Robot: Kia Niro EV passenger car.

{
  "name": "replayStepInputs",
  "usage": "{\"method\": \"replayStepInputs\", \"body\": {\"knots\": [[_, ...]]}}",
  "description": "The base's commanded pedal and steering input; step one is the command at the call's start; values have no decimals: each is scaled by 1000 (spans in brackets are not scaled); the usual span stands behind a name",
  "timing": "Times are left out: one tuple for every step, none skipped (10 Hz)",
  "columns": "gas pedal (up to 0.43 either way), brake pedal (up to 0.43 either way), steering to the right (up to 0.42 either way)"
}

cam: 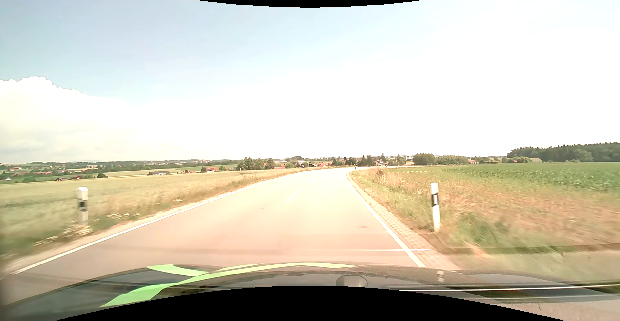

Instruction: Follow the waypoints while adhering to traffic rules and regulations

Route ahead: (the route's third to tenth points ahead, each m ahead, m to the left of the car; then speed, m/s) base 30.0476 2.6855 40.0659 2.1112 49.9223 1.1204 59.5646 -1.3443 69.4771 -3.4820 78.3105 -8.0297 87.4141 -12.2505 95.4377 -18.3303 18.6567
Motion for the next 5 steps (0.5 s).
{"method": "replayStepInputs", "body": {"knots": [[130,0,0],[118,0,0],[118,0,0],[118,0,0],[110,0,0]]}}
